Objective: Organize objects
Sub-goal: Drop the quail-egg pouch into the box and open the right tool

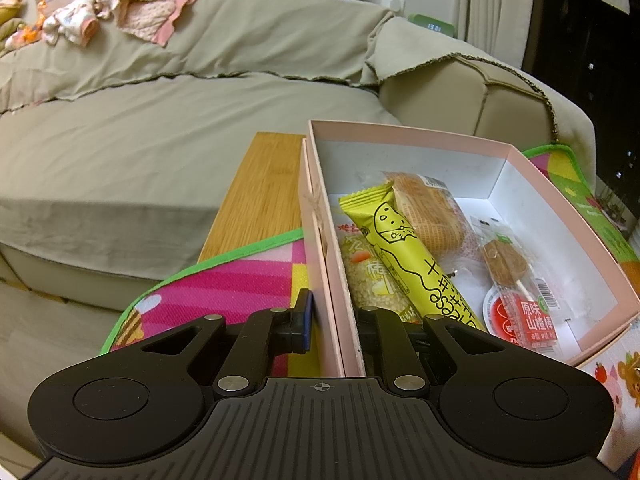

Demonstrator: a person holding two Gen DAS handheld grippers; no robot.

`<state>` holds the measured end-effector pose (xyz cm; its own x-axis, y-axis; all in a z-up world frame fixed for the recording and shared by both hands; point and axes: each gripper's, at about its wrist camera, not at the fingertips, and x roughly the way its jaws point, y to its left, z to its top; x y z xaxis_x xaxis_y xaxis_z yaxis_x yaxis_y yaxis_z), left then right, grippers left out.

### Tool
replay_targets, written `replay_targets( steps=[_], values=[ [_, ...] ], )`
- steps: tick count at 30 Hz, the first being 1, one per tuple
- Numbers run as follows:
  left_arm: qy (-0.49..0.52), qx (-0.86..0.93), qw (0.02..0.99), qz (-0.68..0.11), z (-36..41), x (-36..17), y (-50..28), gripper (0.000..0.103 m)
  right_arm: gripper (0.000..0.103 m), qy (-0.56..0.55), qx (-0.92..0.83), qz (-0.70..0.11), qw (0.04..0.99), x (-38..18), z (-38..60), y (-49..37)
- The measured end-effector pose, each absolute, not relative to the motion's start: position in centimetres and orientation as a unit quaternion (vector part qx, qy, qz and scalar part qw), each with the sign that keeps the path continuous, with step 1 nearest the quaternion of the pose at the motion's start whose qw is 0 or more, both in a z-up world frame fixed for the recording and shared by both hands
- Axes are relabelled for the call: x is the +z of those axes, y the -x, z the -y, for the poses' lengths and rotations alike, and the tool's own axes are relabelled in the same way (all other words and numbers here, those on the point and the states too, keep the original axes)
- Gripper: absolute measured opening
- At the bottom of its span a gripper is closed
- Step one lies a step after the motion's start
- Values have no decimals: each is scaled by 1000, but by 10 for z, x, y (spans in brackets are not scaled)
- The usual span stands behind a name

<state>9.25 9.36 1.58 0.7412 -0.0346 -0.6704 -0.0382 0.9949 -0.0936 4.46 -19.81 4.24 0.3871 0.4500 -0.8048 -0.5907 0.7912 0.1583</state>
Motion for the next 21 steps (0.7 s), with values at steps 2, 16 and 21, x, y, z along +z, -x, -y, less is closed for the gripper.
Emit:
replay_targets(
  steps=[2,16,21],
  values=[
    [50,1,932,-360,-94,16,-93,14,73,79,336,-447,825,49,189,-38],
    [50,-1,932,-360,-93,17,-93,14,74,39,278,-276,919,154,146,-139],
    [52,-6,932,-359,-94,17,-93,15,81,14,235,-286,929,140,133,-195]
  ],
)
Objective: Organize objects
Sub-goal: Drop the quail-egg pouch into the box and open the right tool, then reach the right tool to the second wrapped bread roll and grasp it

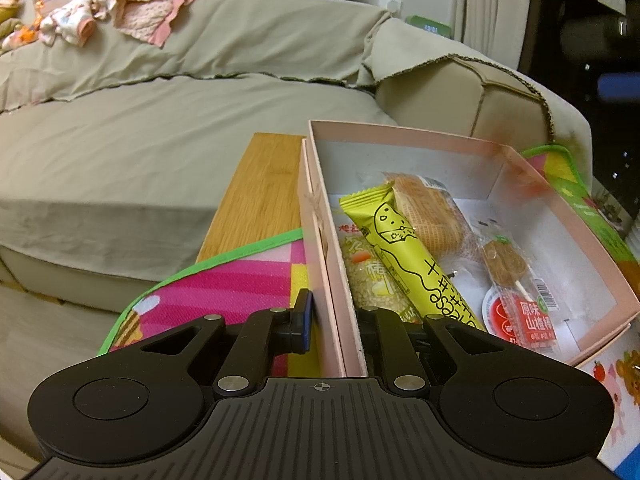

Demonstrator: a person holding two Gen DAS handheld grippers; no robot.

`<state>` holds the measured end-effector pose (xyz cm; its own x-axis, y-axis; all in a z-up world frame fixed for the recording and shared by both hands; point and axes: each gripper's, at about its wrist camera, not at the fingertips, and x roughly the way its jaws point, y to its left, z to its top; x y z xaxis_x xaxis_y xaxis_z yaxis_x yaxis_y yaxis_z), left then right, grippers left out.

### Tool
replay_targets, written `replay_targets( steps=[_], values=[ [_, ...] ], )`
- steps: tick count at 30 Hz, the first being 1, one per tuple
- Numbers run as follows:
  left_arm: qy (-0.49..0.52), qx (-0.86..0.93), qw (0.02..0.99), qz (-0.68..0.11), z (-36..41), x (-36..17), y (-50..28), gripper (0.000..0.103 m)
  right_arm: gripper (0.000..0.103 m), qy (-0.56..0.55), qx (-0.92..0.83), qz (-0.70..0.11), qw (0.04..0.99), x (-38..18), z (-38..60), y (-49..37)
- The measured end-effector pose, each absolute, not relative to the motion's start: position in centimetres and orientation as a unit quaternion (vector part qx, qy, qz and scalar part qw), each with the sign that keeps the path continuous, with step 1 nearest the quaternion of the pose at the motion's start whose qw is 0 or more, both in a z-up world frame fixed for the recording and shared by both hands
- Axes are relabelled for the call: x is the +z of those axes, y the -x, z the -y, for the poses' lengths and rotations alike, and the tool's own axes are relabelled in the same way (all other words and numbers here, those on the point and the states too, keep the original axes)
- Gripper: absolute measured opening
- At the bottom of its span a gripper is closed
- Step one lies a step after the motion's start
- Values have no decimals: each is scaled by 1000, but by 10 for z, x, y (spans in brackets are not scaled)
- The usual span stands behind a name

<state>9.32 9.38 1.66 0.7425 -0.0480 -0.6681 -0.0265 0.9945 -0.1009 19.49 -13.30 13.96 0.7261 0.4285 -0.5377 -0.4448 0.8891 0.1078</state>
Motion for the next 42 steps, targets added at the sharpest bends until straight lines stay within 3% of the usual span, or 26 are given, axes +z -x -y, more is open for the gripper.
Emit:
replay_targets(
  steps=[16,24,33,42],
  values=[
    [51,-4,932,-358,-91,16,-94,15,87,5,117,-387,915,63,259,-130],
    [49,-3,932,-360,-91,16,-95,15,95,-69,77,-418,903,32,308,-91],
    [50,-3,932,-359,-91,16,-95,15,97,-82,88,-439,891,10,298,-69],
    [50,-3,932,-358,-92,15,-94,15,97,-17,117,-430,895,7,263,-60]
  ],
)
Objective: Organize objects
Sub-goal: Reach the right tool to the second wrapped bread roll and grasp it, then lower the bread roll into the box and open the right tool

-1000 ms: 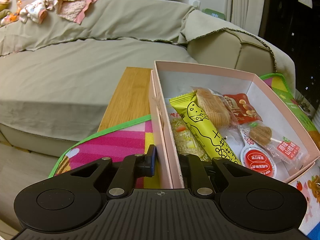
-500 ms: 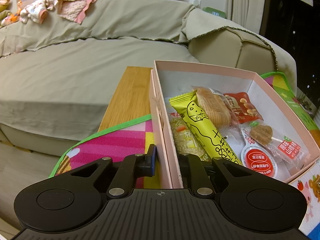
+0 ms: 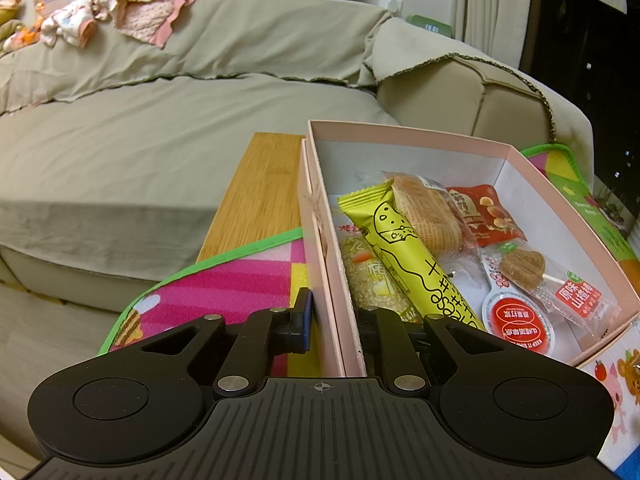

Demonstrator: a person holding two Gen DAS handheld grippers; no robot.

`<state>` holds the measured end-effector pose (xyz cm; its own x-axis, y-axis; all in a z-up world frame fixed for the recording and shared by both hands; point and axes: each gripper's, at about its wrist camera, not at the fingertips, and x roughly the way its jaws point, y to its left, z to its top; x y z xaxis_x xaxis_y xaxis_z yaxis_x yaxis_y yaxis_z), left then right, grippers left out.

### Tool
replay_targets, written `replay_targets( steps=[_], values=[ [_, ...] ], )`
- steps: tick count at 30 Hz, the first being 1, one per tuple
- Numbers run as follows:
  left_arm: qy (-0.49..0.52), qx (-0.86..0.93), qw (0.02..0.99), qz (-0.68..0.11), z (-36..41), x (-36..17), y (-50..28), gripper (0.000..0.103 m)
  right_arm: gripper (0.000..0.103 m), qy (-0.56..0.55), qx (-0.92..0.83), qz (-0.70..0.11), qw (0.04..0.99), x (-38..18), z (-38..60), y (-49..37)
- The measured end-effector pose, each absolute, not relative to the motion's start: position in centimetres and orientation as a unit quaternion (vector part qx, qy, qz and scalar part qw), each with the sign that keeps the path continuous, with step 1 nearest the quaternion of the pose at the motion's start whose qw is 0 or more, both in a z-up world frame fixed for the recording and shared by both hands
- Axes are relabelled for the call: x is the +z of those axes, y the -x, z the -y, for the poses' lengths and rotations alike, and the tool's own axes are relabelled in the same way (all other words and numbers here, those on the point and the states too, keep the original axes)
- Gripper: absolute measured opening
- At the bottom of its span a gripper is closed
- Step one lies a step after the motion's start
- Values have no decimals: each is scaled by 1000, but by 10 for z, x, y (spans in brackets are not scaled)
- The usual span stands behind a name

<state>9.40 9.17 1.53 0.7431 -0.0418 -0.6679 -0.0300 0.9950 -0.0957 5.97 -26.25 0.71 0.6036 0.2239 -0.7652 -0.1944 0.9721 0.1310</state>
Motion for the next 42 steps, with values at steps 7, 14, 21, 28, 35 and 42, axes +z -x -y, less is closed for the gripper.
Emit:
replay_targets(
  steps=[7,14,21,28,35,42],
  values=[
    [42,2,932,-361,-89,16,-93,14,97,2,147,-424,893,8,247,-57],
    [40,-1,931,-362,-90,16,-94,14,97,45,125,-409,903,9,239,-61],
    [44,-2,932,-360,-89,15,-94,14,72,100,123,-409,898,14,232,-59],
    [46,-2,932,-358,-90,14,-93,14,56,53,173,-440,880,30,229,-57],
    [48,-5,933,-357,-91,14,-92,14,56,42,218,-372,901,100,217,-62],
    [49,-6,933,-357,-91,14,-92,14,56,14,247,-285,926,153,185,-99]
  ],
)
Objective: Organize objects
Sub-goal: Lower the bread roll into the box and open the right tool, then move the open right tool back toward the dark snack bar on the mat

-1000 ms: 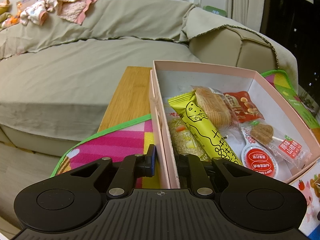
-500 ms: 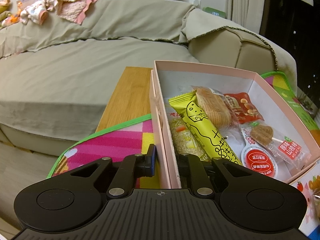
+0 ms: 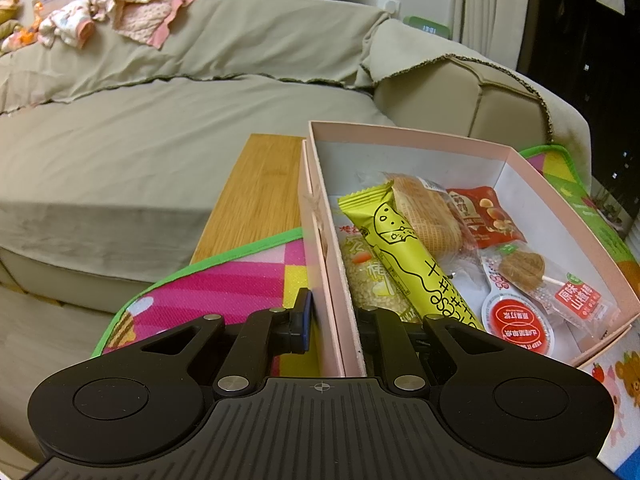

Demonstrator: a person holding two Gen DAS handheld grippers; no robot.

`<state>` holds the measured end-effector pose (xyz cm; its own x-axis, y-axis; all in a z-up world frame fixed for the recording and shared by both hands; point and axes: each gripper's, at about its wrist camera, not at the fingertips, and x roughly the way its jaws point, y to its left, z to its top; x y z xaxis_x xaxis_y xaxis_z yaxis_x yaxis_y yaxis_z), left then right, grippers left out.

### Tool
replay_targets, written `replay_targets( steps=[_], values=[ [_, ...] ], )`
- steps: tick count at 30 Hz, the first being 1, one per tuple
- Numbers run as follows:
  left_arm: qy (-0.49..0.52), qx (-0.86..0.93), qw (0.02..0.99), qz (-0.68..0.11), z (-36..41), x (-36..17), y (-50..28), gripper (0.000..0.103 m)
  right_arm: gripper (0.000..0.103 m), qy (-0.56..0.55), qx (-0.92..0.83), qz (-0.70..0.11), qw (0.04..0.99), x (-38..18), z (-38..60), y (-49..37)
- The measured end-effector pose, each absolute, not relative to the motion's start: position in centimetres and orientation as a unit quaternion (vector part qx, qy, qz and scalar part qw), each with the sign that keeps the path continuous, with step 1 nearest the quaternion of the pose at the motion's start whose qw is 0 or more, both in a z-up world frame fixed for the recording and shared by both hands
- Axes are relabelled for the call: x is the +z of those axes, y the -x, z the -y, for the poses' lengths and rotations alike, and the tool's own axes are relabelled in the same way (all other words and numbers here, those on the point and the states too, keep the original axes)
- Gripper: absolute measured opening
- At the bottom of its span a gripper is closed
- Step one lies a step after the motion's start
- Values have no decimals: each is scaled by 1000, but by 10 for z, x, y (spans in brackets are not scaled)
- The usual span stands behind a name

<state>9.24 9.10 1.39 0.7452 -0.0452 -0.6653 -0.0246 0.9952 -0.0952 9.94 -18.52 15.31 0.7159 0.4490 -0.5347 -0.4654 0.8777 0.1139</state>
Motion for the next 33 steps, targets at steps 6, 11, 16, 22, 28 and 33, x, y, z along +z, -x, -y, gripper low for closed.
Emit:
replay_targets(
  steps=[6,11,16,22,28,33],
  values=[
    [50,-8,933,-356,-90,14,-94,15,56,-18,245,-308,919,118,148,-151],
    [50,-8,933,-356,-91,14,-93,15,56,-55,243,-355,901,72,135,-179],
    [50,-9,933,-357,-91,14,-94,15,59,-54,247,-385,887,42,128,-182],
    [47,-10,933,-356,-90,14,-95,15,68,-38,263,-372,889,52,143,-160],
    [49,-10,933,-356,-90,14,-95,15,76,0,206,-332,921,76,198,-159],
    [49,-9,933,-357,-89,14,-96,15,72,-8,106,-366,924,47,255,-185]
  ],
)
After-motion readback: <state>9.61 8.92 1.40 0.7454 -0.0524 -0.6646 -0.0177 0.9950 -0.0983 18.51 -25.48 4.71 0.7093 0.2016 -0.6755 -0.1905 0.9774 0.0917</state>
